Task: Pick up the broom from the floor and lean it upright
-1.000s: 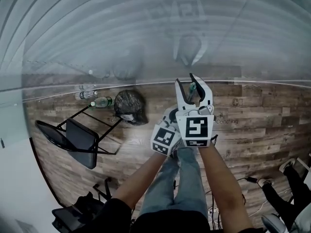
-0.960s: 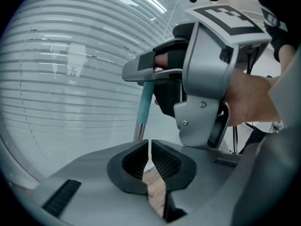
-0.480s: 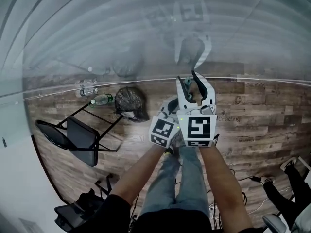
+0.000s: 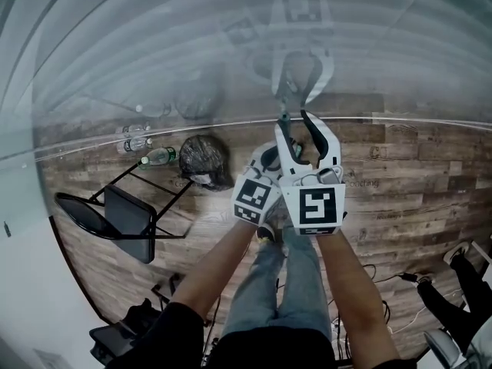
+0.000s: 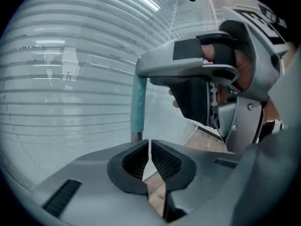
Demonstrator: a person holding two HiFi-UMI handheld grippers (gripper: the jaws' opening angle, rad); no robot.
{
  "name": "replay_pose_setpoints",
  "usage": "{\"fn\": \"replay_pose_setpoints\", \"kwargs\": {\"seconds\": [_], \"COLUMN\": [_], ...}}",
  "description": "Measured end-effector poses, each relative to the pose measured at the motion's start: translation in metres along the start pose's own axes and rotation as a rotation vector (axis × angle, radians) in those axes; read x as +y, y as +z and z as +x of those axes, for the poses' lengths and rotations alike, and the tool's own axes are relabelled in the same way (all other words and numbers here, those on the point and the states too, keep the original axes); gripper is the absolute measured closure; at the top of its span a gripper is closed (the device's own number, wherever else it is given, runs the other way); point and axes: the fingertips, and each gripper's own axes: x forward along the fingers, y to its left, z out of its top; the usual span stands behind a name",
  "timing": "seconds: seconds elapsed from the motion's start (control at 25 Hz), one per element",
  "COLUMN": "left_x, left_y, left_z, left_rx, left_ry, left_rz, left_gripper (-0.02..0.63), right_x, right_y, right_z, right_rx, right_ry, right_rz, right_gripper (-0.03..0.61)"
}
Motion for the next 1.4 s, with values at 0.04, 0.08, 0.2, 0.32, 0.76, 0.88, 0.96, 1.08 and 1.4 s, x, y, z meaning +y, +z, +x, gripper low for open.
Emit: {"fn": "replay_pose_setpoints", "kwargs": {"seconds": [0.04, 0.08, 0.2, 0.32, 0.76, 0.88, 0.96, 1.08, 1.4], "left_x": [0.000, 0.001, 0.003, 0.003, 0.004, -0.019, -0.035, -0.051, -0.117], "left_y": [-0.001, -0.001, -0.002, 0.000, 0.028, 0.037, 0.046, 0.061, 0.115], "left_z": [-0.001, -0.003, -0.011, -0.023, -0.071, -0.112, -0.137, -0.172, -0.299], "left_rx": [0.001, 0.001, -0.007, -0.021, -0.060, -0.067, -0.087, -0.104, -0.198], "left_ry": [0.000, 0.003, 0.011, 0.016, 0.012, -0.019, -0.041, -0.037, -0.022], "left_rz": [-0.003, -0.009, -0.018, -0.007, 0.080, 0.085, 0.099, 0.104, 0.042], "left_gripper": [0.606, 0.606, 0.606, 0.606, 0.606, 0.606, 0.606, 0.607, 0.606], "right_x": [0.001, 0.002, 0.004, 0.005, 0.001, -0.004, -0.006, 0.006, 0.064], "right_y": [0.000, 0.001, 0.001, -0.001, 0.016, 0.038, 0.054, 0.078, 0.144], "right_z": [-0.001, -0.002, -0.007, -0.016, -0.068, -0.123, -0.157, -0.205, -0.329], "right_rx": [-0.002, -0.002, -0.004, 0.002, 0.020, 0.010, 0.006, 0.007, -0.048], "right_ry": [0.002, 0.004, 0.004, -0.005, 0.083, 0.074, 0.065, 0.096, 0.101], "right_rz": [0.000, -0.001, -0.002, -0.007, -0.082, -0.093, -0.114, -0.169, -0.275], "right_gripper": [0.408, 0.408, 0.408, 0.408, 0.484, 0.532, 0.546, 0.560, 0.560]}}
